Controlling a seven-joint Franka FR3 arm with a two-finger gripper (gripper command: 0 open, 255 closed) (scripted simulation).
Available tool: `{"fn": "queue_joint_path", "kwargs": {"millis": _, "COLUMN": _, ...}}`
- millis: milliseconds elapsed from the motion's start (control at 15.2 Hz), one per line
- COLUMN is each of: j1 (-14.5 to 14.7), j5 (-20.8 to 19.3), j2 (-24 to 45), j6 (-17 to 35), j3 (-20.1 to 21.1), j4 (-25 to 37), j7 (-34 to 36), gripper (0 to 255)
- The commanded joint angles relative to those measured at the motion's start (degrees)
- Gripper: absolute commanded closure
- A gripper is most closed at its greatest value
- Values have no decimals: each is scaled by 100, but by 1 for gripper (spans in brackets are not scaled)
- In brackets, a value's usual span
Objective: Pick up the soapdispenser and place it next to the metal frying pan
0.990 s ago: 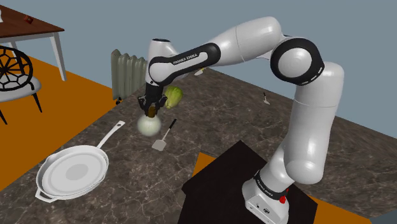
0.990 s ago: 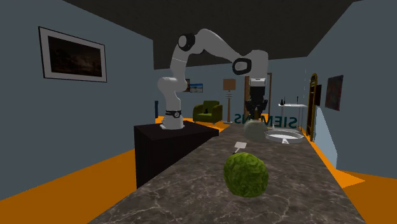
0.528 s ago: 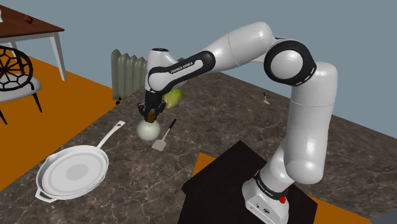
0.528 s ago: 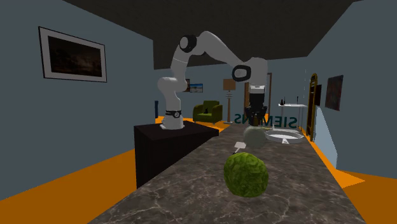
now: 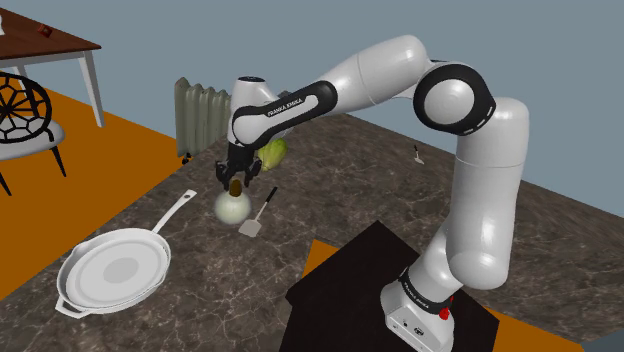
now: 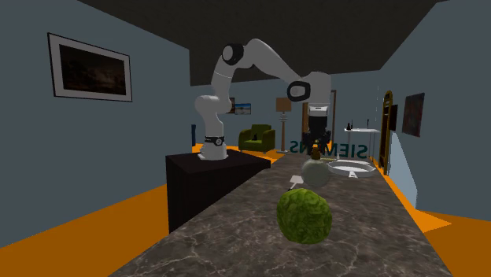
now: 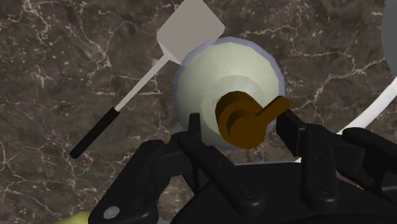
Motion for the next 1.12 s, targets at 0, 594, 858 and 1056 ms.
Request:
{"fn": "queue_joint_path", "kwargs": {"millis": 0, "j1": 0, "j5": 0, "j2": -1, "j6": 1, "j3": 0, "j4": 0, "j7": 0, "gripper": 0}}
{"fn": "queue_joint_path", "kwargs": {"millis": 594, "j1": -32, "j5": 14, "j2": -397, "j6": -593, "j3": 2, "j4": 198, "j7": -9, "gripper": 0}}
{"fn": "queue_joint_path", "kwargs": {"millis": 858, "j1": -32, "j5": 14, "j2": -397, "j6": -593, "j3": 2, "j4": 198, "j7": -9, "gripper": 0}}
{"fn": "queue_joint_path", "kwargs": {"millis": 1056, "j1": -32, "j5": 14, "j2": -397, "j6": -593, "j3": 2, "j4": 198, "j7": -9, "gripper": 0}}
